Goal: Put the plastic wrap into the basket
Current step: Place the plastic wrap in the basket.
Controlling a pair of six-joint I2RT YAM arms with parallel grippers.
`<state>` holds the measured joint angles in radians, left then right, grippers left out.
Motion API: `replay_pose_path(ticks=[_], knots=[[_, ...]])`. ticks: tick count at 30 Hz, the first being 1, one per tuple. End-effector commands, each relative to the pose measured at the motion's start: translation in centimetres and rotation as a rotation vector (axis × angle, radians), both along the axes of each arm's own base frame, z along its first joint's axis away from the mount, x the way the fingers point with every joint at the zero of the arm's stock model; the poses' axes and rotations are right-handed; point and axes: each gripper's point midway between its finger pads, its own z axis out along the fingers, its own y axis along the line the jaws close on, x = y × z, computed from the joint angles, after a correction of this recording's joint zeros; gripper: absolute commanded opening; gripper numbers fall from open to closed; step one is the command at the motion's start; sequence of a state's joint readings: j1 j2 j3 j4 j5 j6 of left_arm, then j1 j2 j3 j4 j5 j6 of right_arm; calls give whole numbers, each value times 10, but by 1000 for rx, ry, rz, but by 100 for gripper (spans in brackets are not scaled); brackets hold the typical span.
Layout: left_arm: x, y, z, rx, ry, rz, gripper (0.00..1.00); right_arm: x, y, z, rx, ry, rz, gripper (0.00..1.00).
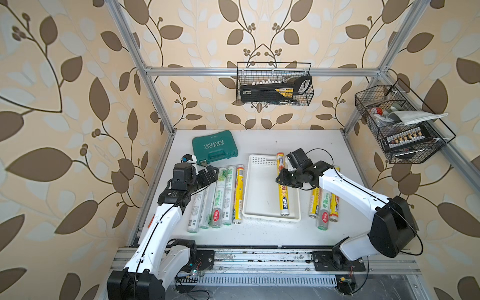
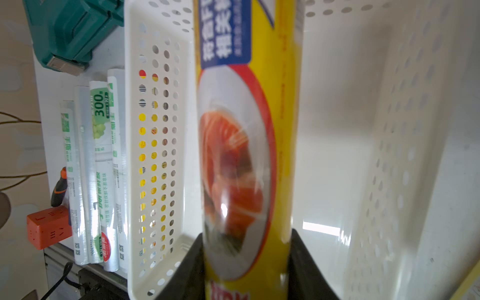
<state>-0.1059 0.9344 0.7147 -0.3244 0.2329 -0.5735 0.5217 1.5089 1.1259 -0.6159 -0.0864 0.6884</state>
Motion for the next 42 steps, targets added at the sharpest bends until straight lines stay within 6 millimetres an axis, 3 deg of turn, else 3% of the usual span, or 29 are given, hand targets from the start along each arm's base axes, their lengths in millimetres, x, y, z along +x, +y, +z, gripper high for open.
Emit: replay_pose_path(ticks=[1, 11, 20, 28, 36, 42], knots=[[0, 2, 6, 17, -35, 5, 99, 2, -6, -16, -40, 3, -41, 38], [1, 2, 5, 17, -31, 2, 99, -11, -23, -51, -200, 69, -47, 37], [2, 1, 4, 18, -28, 1, 99, -5, -41, -72, -367, 97, -55, 38], [3, 2, 4, 23, -28, 1, 99, 6, -56, -72, -474, 92, -55, 40], [5, 1, 0, 23, -18, -1, 99, 18, -76, -80, -466, 120, -82, 42], [4, 2, 1, 25, -21, 2, 99, 22, -75, -84, -449, 138, -77, 45]])
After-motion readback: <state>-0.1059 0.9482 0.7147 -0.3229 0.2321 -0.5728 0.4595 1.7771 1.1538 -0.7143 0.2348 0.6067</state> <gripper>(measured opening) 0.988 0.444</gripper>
